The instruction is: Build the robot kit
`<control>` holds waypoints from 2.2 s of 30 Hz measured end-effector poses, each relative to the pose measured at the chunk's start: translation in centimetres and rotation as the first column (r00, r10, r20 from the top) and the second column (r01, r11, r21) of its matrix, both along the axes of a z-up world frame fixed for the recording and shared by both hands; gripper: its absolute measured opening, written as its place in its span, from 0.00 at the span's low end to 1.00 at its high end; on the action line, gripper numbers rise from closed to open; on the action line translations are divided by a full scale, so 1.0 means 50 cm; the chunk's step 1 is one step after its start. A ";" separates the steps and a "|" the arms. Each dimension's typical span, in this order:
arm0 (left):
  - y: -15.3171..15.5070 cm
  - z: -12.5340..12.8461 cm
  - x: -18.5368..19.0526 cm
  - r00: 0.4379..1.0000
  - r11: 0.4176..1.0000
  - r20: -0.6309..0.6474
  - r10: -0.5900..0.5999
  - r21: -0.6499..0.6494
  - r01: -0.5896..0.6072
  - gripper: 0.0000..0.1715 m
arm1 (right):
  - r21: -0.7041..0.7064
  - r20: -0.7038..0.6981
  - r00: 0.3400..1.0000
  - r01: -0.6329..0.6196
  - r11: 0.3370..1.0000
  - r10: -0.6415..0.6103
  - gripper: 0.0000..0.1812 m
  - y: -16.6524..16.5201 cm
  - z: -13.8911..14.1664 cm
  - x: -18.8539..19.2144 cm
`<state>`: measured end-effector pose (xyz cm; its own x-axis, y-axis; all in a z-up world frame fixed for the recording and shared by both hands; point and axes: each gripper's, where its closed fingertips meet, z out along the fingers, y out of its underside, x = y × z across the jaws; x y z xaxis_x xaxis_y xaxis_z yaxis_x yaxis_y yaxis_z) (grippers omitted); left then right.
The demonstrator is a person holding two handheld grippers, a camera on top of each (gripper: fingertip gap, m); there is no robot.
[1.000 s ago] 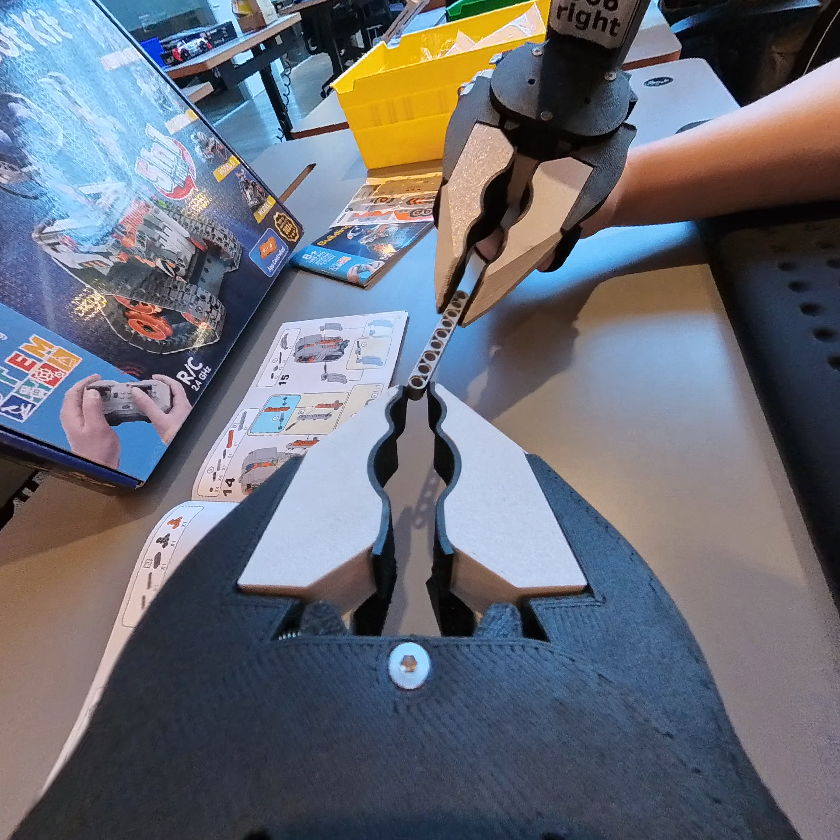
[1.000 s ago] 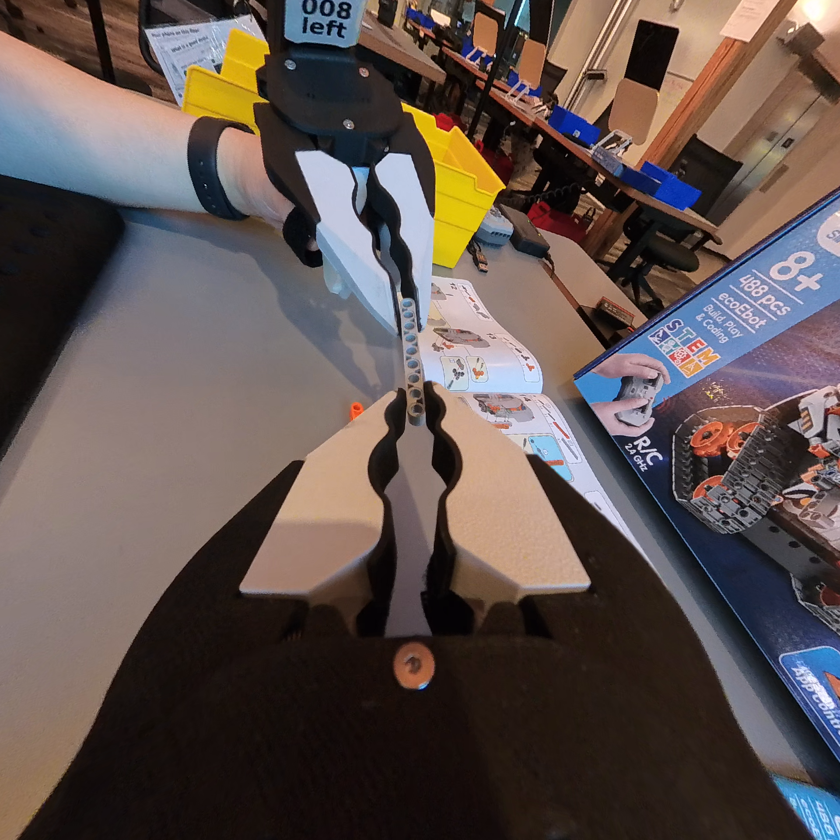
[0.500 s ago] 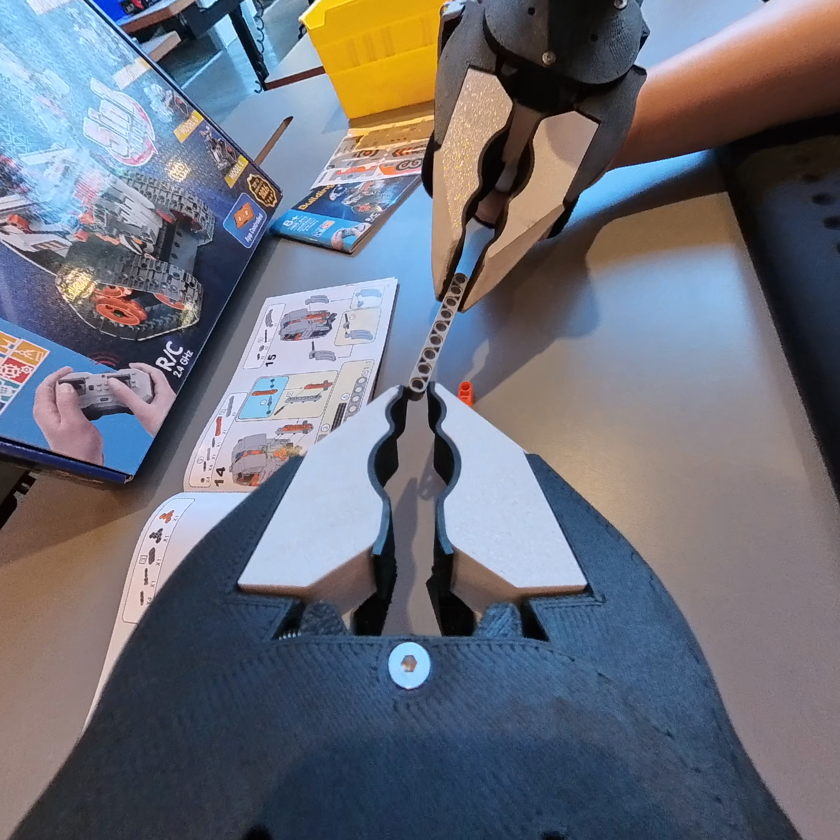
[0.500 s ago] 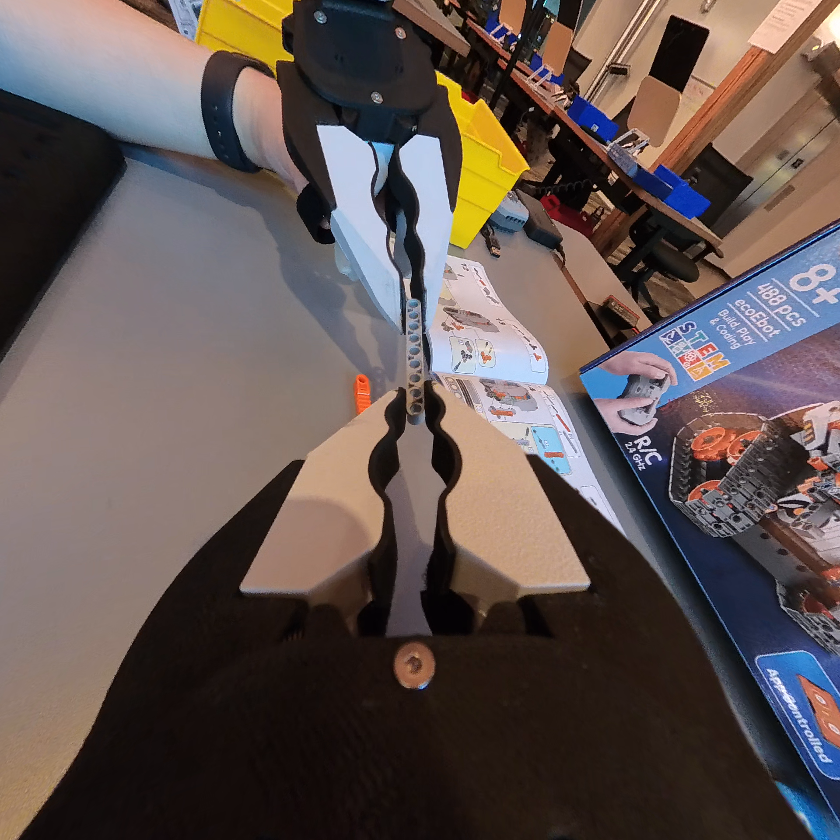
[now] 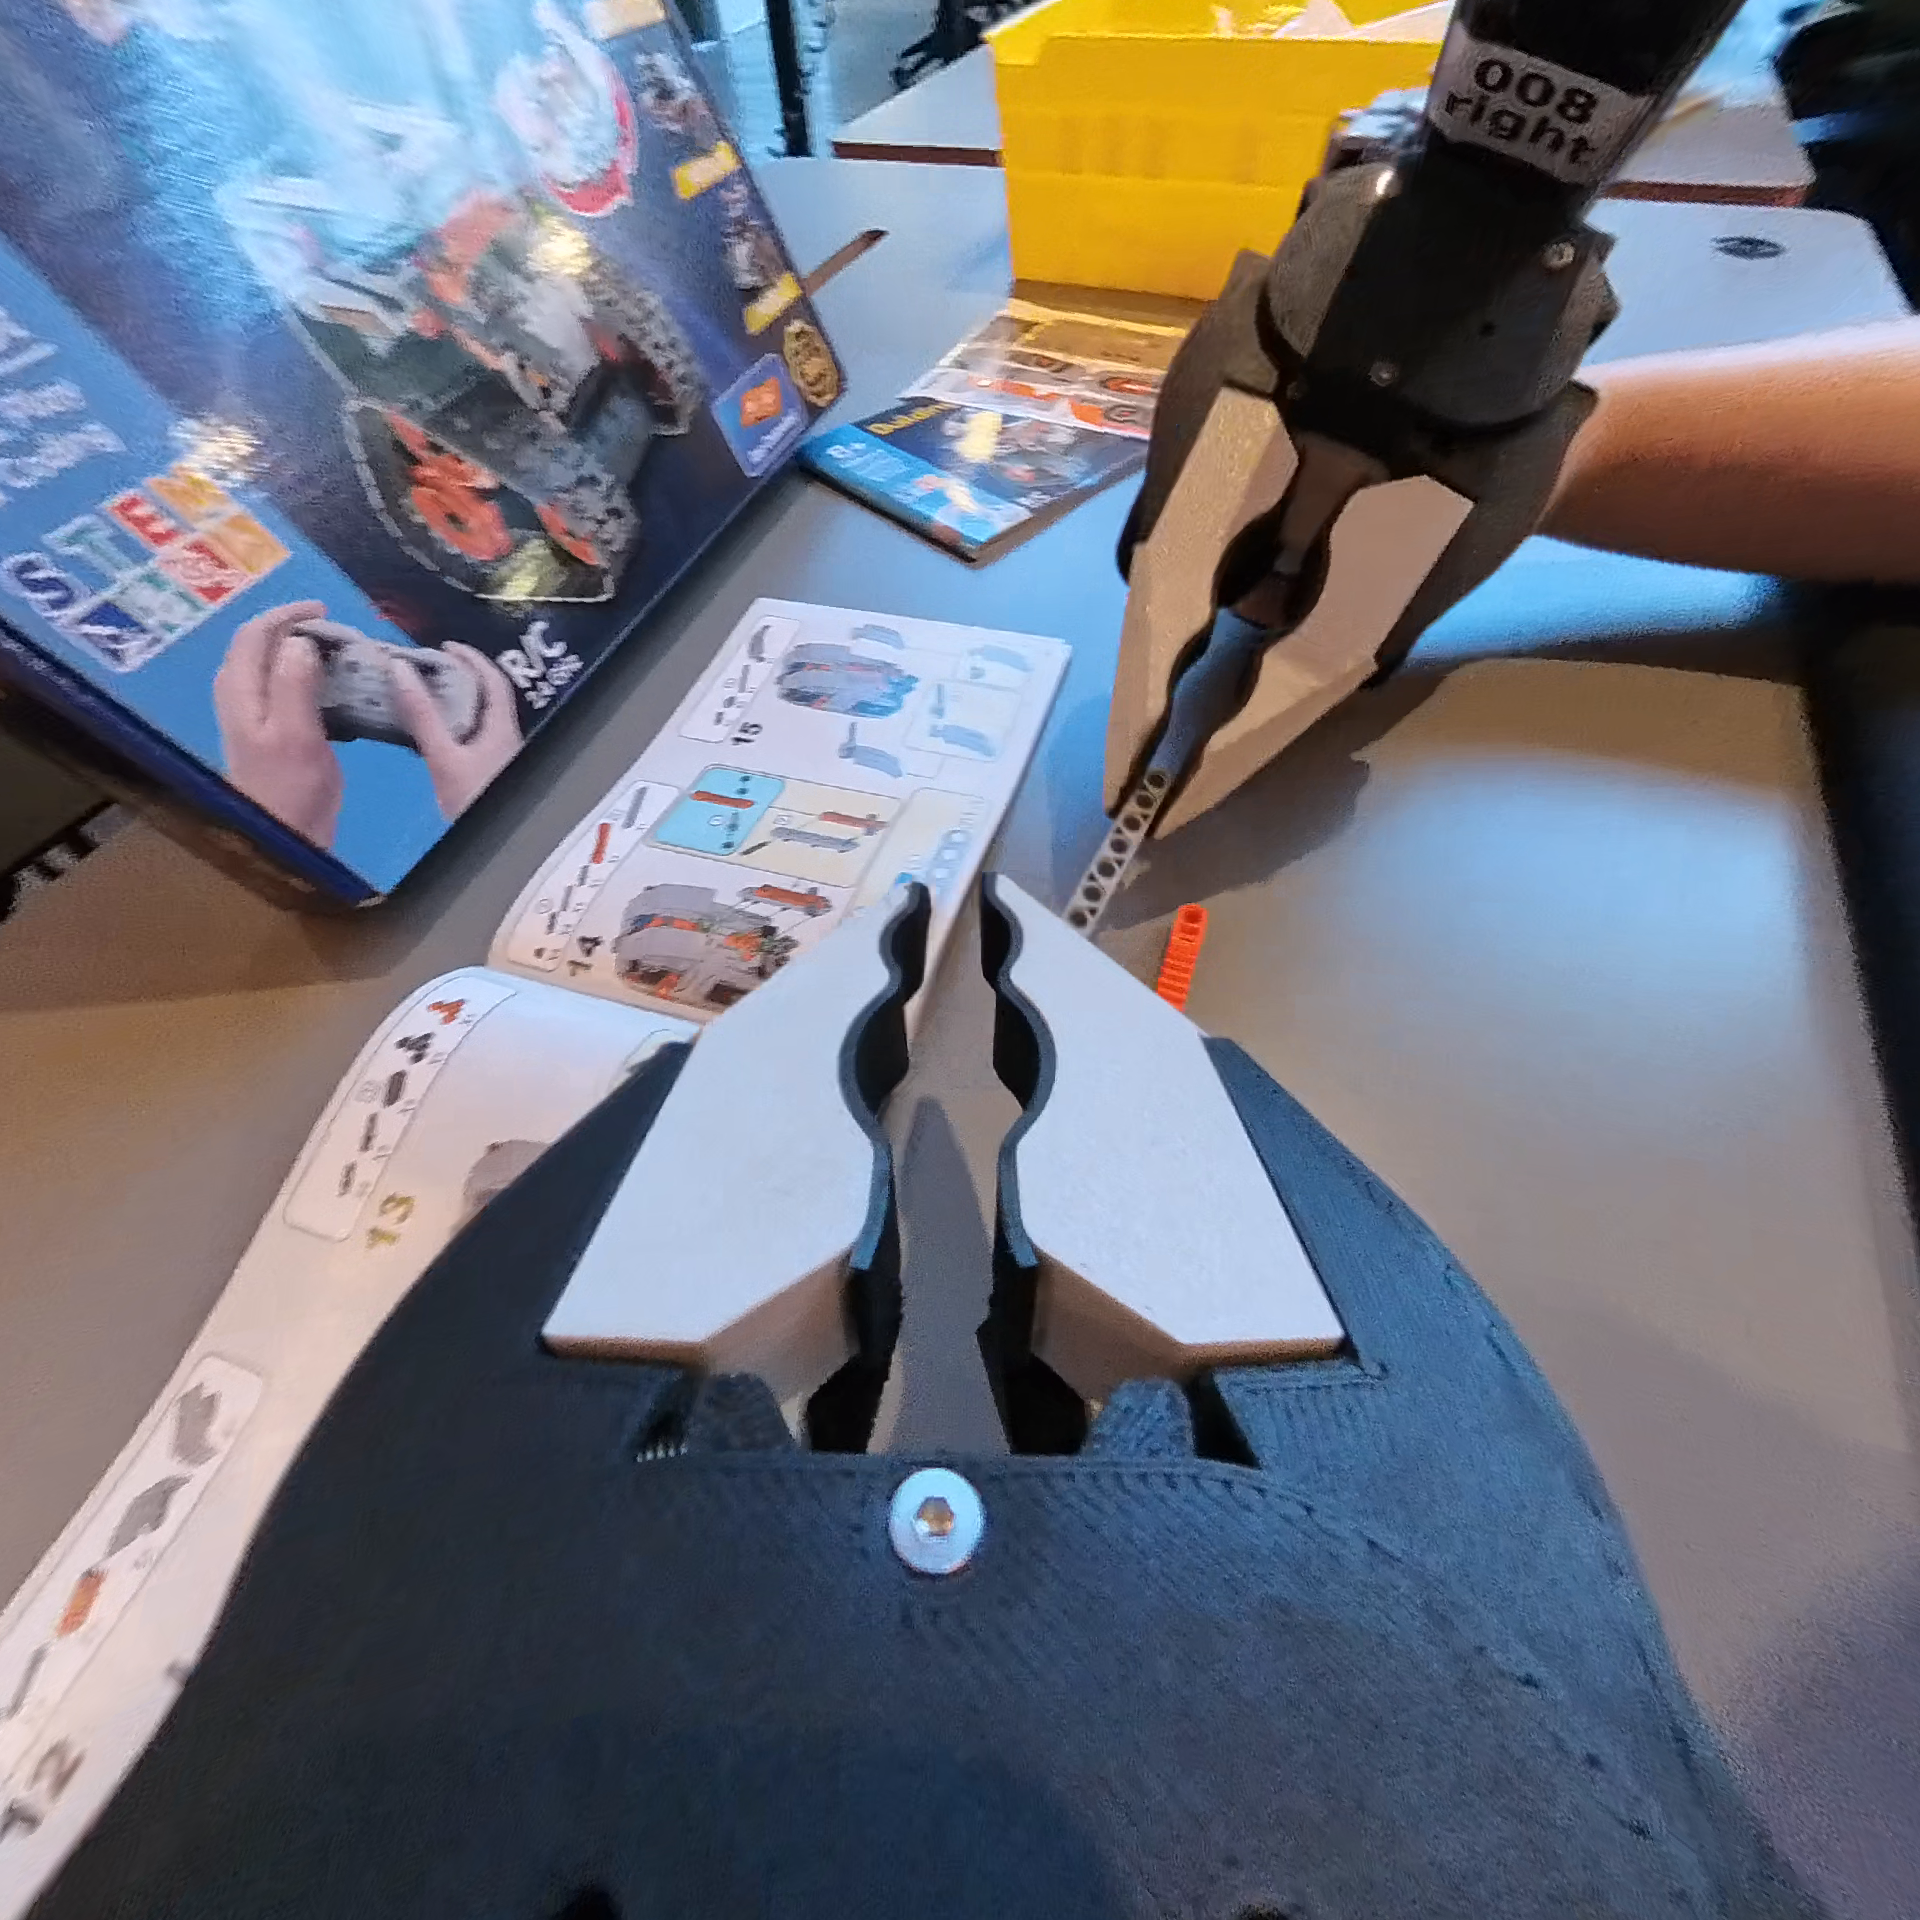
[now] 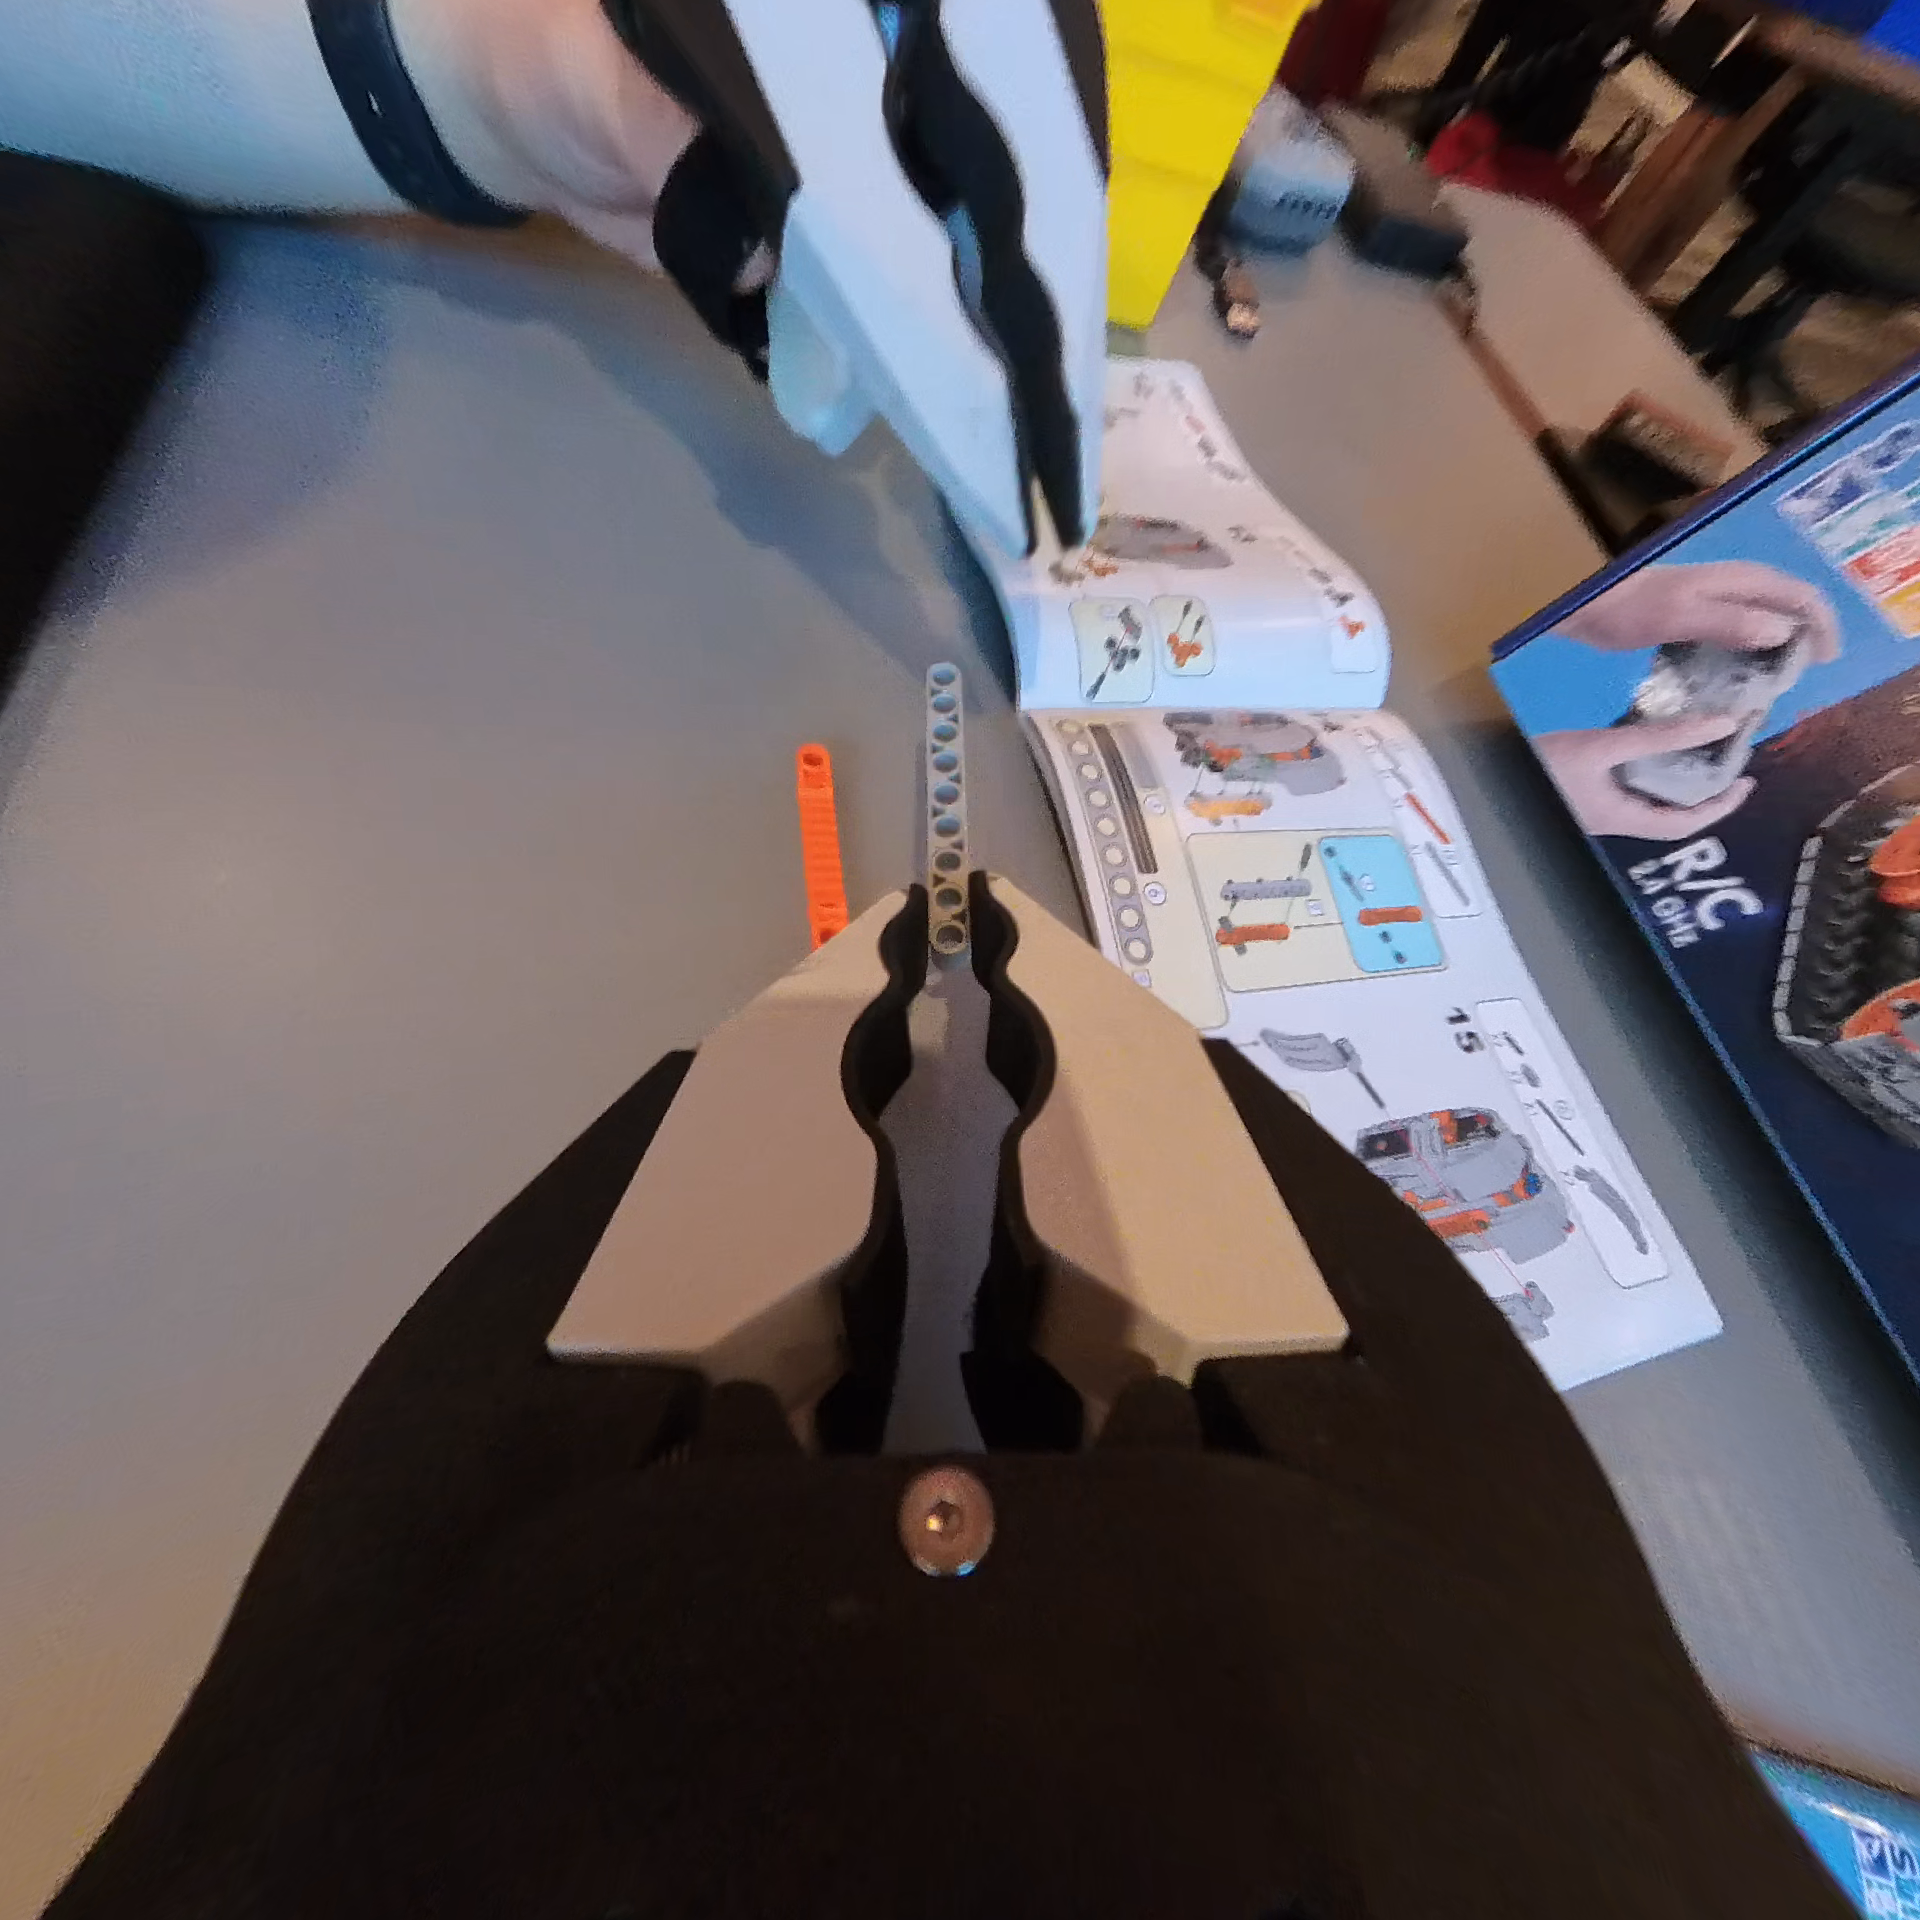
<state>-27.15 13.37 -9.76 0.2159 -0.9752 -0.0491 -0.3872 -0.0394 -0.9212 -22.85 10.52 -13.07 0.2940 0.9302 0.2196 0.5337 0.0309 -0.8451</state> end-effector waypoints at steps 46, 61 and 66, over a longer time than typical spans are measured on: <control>0.028 0.029 -0.018 0.981 0.981 0.187 0.044 -0.195 -0.007 0.02 | -0.203 0.025 0.996 -0.077 0.976 0.084 0.09 0.015 -0.037 -0.012; -0.056 0.243 -0.147 0.909 0.928 0.320 0.268 -0.339 -0.154 0.14 | 0.067 -0.194 0.958 0.226 0.972 -0.210 0.10 0.008 0.119 -0.001; -0.010 0.244 -0.501 0.781 0.773 0.016 0.624 -0.162 -0.614 0.21 | 0.078 -0.250 0.938 0.266 0.961 -0.240 0.09 -0.048 0.128 -0.010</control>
